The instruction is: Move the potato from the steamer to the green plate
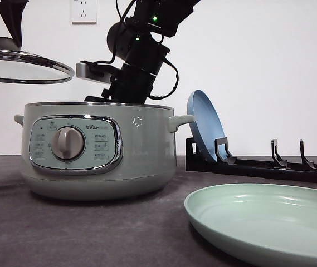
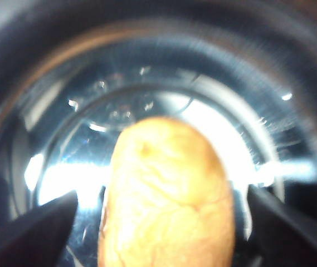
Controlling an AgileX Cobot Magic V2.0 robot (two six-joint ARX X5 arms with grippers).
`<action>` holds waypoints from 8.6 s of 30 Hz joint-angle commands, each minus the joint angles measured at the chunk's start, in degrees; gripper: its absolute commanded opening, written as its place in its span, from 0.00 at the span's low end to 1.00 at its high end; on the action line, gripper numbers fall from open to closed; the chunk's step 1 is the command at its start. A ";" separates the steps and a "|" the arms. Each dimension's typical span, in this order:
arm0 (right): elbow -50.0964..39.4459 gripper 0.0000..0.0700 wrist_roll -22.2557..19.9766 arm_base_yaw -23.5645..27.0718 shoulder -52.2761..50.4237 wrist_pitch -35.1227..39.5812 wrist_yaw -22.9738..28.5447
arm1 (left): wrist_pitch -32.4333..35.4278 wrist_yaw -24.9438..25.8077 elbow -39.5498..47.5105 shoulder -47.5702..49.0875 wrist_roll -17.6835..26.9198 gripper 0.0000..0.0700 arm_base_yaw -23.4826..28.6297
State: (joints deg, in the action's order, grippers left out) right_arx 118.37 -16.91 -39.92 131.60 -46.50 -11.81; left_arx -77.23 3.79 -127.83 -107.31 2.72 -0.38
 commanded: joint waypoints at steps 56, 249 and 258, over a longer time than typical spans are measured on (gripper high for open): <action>-64.41 0.30 33.43 1.92 -86.81 -11.80 3.32 | 0.48 0.22 -2.67 0.13 0.71 0.00 0.09; -42.29 0.96 38.76 1.90 -103.64 -22.51 17.90 | 3.83 0.22 4.48 -7.08 0.96 0.00 -25.88; -42.29 0.96 38.73 1.90 -103.64 -22.51 17.92 | 0.43 0.20 4.48 -9.29 2.45 0.00 -25.90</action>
State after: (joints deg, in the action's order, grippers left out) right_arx 75.26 22.35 -37.54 27.81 -69.67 6.01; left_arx -75.97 4.01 -122.51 -113.72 3.73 -25.80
